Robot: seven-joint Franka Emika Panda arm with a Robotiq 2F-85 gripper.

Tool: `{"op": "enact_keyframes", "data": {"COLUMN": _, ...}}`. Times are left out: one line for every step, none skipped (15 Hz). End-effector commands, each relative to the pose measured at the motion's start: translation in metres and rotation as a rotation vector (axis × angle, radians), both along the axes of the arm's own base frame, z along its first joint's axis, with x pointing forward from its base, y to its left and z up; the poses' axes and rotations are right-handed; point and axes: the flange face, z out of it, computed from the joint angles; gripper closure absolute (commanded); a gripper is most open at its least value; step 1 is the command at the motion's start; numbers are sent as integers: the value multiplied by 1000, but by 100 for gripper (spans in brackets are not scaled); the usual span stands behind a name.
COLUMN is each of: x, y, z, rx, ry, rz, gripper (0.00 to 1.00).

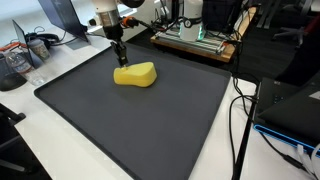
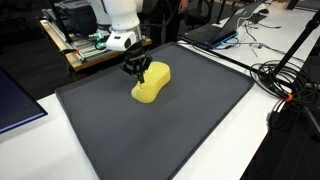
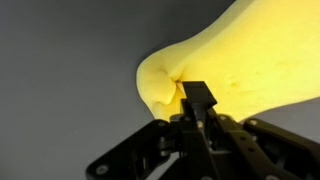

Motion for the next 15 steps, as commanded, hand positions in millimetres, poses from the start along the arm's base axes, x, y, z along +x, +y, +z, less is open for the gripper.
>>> {"op": "enact_keyframes", "data": {"x": -15, "y": 19, "z": -37, "rx": 34, "ry": 87, "rz": 22, "gripper": 97}}
{"op": "enact_keyframes", "data": {"x": -16, "y": 20, "z": -26, "rx": 32, "ry": 88, "rz": 28, "gripper": 97}}
{"op": "enact_keyframes", "data": {"x": -16, "y": 21, "z": -19, "rx": 15, "ry": 84, "rz": 29, "gripper": 97}}
{"op": "enact_keyframes", "data": {"x": -16, "y": 22, "z": -7, "rx": -10, "ry": 67, "rz": 33, "gripper": 97}}
{"op": "enact_keyframes", "data": {"x": -17, "y": 23, "z": 2, "rx": -32, "ry": 66, "rz": 39, "gripper": 97}}
{"op": "enact_keyframes", "data": {"x": -17, "y": 25, "z": 12, "rx": -46, "ry": 58, "rz": 49, "gripper": 97}}
{"op": "enact_keyframes", "data": {"x": -18, "y": 28, "z": 23, "rx": -78, "ry": 58, "rz": 55, "gripper": 97}}
{"op": "enact_keyframes", "data": {"x": -18, "y": 32, "z": 34, "rx": -95, "ry": 60, "rz": 67, "gripper": 97}}
{"op": "enact_keyframes", "data": {"x": -19, "y": 35, "z": 43, "rx": -121, "ry": 65, "rz": 70, "gripper": 97}}
{"op": "enact_keyframes", "data": {"x": -21, "y": 40, "z": 55, "rx": -146, "ry": 79, "rz": 79, "gripper": 97}}
{"op": "enact_keyframes", "data": {"x": -22, "y": 44, "z": 66, "rx": -178, "ry": 87, "rz": 83, "gripper": 97}}
{"op": "enact_keyframes", "data": {"x": -24, "y": 52, "z": 77, "rx": -192, "ry": 102, "rz": 99, "gripper": 97}}
{"op": "enact_keyframes", "data": {"x": -24, "y": 59, "z": 90, "rx": -209, "ry": 107, "rz": 112, "gripper": 97}}
{"op": "enact_keyframes", "data": {"x": -25, "y": 65, "z": 103, "rx": -217, "ry": 99, "rz": 126, "gripper": 97}}
{"op": "enact_keyframes", "data": {"x": -25, "y": 71, "z": 118, "rx": -223, "ry": 88, "rz": 137, "gripper": 97}}
